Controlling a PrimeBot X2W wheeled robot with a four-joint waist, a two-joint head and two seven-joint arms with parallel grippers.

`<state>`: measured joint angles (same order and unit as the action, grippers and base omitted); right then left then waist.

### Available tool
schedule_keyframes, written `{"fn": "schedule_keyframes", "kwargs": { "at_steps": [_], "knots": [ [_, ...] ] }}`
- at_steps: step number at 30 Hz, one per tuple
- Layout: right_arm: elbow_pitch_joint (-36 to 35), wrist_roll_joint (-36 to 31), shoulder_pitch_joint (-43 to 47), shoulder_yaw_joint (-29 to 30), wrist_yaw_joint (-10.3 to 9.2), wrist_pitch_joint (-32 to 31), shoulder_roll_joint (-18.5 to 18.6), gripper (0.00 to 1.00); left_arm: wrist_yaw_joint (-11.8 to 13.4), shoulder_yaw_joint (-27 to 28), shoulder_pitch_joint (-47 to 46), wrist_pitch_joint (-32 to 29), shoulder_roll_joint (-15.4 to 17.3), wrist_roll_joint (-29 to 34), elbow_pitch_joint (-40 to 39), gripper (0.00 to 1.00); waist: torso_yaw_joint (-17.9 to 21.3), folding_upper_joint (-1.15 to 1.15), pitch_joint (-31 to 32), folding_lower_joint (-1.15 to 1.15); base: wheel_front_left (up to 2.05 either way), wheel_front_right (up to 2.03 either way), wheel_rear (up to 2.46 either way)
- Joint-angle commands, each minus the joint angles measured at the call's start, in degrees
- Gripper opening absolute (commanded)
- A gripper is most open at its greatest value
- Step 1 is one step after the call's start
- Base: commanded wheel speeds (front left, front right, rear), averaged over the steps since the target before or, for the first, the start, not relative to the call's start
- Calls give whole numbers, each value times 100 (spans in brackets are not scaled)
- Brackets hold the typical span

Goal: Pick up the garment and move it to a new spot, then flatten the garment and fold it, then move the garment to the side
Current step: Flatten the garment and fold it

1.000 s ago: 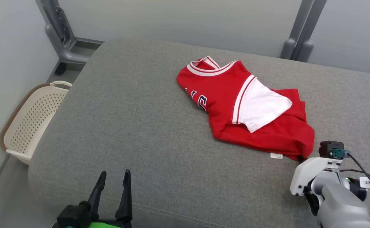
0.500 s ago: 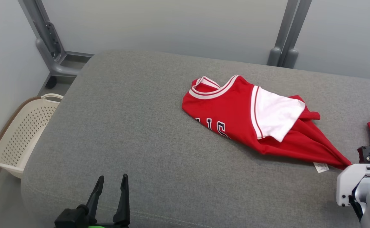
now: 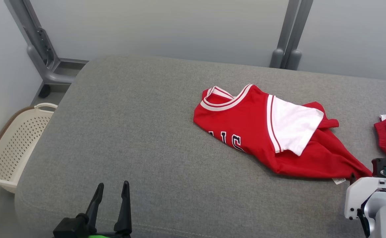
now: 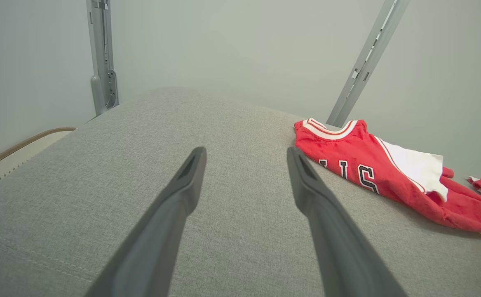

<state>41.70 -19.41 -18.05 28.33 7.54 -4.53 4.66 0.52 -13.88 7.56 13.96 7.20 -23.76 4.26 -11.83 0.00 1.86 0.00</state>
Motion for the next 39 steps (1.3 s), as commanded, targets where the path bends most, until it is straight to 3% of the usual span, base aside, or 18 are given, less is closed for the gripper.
{"fn": "schedule_keyframes", "kwargs": {
  "at_steps": [1, 7, 14, 19, 28, 39],
  "knots": [
    [-148, 77, 131, -52, -11, 62, -19, 100, 31, 18, -16, 4, 45, -33, -4, 100, 22, 0, 12, 0, 0, 0, 0],
    [-1079, 829, 631, -518, -11, 469, -155, 100, 117, 79, 19, -20, 79, -46, 21, 100, 152, 0, 49, 0, 0, 0, 0],
    [-2152, 1987, 1330, -1481, -10, 813, -159, 100, 212, 186, 4, -9, 116, -105, 65, 100, 366, 0, 100, 0, 0, 0, 0],
    [-2807, 2493, 1696, -1764, -10, 1049, -165, 100, 256, 257, -24, 22, 126, -130, 121, 100, 557, 0, 156, 0, 0, 0, 0],
    [-3326, 2653, 2074, -2281, -10, 1572, -166, 100, 357, 311, 35, 61, 158, -87, 275, 100, 812, 0, 275, 0, 0, 0, 0],
    [-3244, 2700, 2181, -2445, -10, 1689, -168, 100, 409, 316, 121, 71, 198, -61, 390, 100, 947, 0, 320, 0, 0, 0, 0]
  ]
}}
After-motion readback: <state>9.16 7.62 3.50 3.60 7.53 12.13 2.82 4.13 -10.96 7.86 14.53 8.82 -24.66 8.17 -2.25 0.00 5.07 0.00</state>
